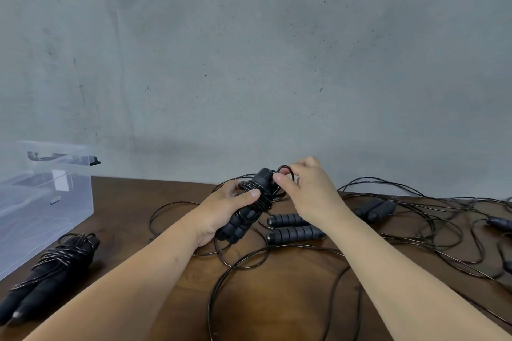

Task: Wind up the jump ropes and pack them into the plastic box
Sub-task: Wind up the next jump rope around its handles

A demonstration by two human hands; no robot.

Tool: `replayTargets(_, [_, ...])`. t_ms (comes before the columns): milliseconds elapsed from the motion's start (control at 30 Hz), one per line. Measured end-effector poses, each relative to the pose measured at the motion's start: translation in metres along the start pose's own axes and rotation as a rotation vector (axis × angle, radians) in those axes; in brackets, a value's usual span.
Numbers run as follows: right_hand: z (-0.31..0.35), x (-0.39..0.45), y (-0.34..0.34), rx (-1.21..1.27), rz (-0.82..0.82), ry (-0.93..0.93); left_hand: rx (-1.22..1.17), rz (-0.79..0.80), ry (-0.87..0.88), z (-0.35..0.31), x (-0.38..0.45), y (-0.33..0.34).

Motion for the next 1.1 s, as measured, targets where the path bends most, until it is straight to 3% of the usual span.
replayTargets(133, [0.000, 0.001, 0.008, -0.009, -0.068, -0.042, -0.008, -0.071, 0.022, 0.002, 0.001, 0.005])
replayTargets(400, [0.007, -0.013, 0.022, 0.085, 0.006, -0.150, 0.035, -0.119, 0.087, -0.002, 0.006, -0.001])
replayTargets(567, [0.008, -0.011, 0.022, 0.372, 0.116, 0.003, 0.068, -0.191, 0.064, -0.003, 0.007, -0.007])
replayTargets(767, [0.018, -0.005, 0.021, 0.645, 0.108, 0.077, 0.118, -0.172, 0.059, -0.004, 0.007, -0.005])
replayTargets(967, [0.006, 0.006, 0.036, 0.838, 0.068, 0.276, 0.096, -0.154, 0.054, 0.009, 0.005, 0.003])
replayTargets(1033, [0.008, 0.007, 0.041, 0.752, 0.103, 0.286, 0.082, -0.175, 0.060, 0.010, 0.005, 0.002])
replayTargets(1100, [0.012, 0.004, 0.047, 0.454, 0.105, 0.207, 0.080, -0.182, 0.068, 0.009, 0.004, 0.001])
Point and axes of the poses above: each hand's wrist, its own x-axis towards the middle knuckle, its own y-axis out of the palm, z = x × y, the point moved 2 cm from there along x, towards the middle knuckle, and after that the axes turned 7 degrees about -x, right-handed, at the moved point
